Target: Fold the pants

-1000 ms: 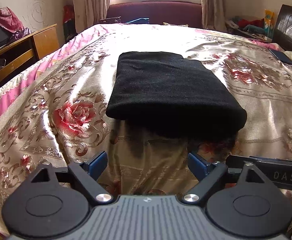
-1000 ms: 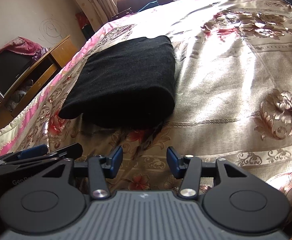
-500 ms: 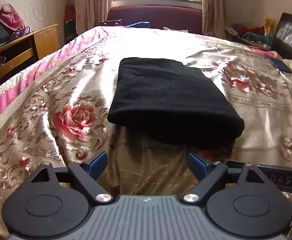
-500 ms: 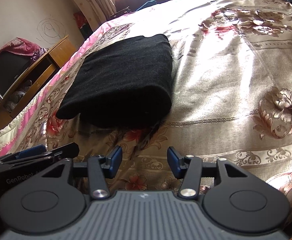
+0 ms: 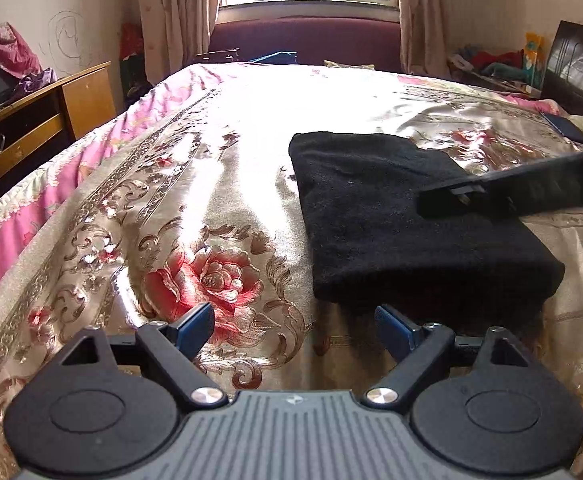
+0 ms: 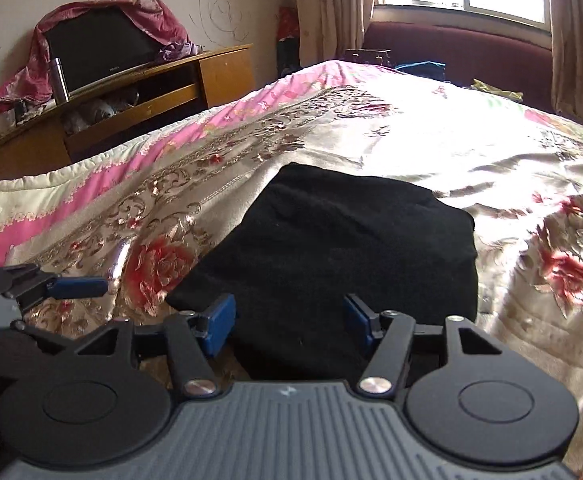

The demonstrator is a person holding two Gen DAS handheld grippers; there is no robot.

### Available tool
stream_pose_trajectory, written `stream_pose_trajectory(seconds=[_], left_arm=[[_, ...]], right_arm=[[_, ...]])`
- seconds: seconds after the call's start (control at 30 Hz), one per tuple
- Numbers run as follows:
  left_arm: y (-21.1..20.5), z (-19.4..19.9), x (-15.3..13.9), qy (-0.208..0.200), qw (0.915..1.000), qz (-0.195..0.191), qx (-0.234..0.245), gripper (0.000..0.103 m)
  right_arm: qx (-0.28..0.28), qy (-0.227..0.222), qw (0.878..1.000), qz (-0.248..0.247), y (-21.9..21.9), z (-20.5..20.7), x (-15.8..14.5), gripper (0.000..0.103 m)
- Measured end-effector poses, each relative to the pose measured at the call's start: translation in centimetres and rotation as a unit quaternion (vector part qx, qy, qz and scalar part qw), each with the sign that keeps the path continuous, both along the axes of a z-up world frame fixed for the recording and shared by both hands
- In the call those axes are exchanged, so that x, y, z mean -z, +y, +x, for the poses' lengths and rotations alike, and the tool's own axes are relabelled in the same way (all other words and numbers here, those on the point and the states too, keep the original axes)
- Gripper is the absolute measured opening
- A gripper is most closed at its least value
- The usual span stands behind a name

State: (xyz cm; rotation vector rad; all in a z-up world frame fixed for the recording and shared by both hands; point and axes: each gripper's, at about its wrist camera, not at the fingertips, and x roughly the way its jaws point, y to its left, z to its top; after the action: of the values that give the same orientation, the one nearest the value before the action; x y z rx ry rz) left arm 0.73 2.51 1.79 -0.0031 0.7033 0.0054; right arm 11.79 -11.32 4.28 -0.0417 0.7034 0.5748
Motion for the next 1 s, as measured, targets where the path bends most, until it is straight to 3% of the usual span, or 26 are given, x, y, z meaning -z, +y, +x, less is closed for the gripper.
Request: stream_pose_trajectory(seconds=[0.07, 0.13, 0.23, 0.33, 0.43, 0.57, 0.63, 0.7, 0.8, 0.9, 1.0], left_arm=[[0.6, 1.1, 0.3, 0.003, 0.9989, -0.046, 0.012, 0.099], [0.7, 2.4, 1.0, 0.005, 0.9977, -0.068, 0.006, 0.099], [0.2, 3.8, 1.8, 0.006, 0.9988, -0.047, -0.012, 0.101], [-0.1, 4.1, 1.8, -0.010, 0.9994, -0.032, -0.009, 0.101], [-0.4, 3.7, 1.7, -0.023, 0.9996, -0.017, 0.003, 0.099], [-0.3, 3.4, 1.5, -0.030, 0.9990, -0.029, 0.013, 0.091], [0.0, 3.5, 1.5, -0.029, 0.9986, -0.041, 0.012, 0.090], [0.3, 3.4, 1.5, -0.030, 0.9976, -0.062, 0.008, 0.089], [0.5, 3.5, 1.7, -0.029, 0.9955, -0.090, 0.001, 0.087], [0.5, 3.7, 1.9, -0.032, 0.9948, -0.097, -0.002, 0.087], [0.7, 3.5, 2.0, -0.034, 0.9935, -0.108, -0.003, 0.087]], right_arm=[[0.000, 0.014, 1.000, 0.009, 1.3, 3.8, -0.5, 0.061], [-0.003, 0.025, 1.000, 0.007, 2.5, 7.3, -0.8, 0.061], [-0.004, 0.054, 0.998, -0.017, 5.2, 11.9, -0.4, 0.062], [-0.016, 0.051, 0.997, -0.064, 7.9, 14.6, 0.5, 0.062], [-0.062, 0.036, 0.989, -0.130, 10.0, 16.1, 0.9, 0.062], [-0.146, 0.049, 0.971, -0.182, 11.2, 17.1, 0.6, 0.059], [-0.179, 0.060, 0.962, -0.197, 11.7, 17.2, 0.6, 0.042], [-0.211, 0.055, 0.951, -0.221, 12.5, 16.9, 0.3, 0.036], [-0.257, 0.048, 0.930, -0.259, 13.1, 16.5, 0.3, 0.032], [-0.276, 0.070, 0.918, -0.275, 13.4, 17.6, 0.6, 0.030], [-0.325, 0.079, 0.898, -0.287, 13.9, 17.8, 0.4, 0.030]])
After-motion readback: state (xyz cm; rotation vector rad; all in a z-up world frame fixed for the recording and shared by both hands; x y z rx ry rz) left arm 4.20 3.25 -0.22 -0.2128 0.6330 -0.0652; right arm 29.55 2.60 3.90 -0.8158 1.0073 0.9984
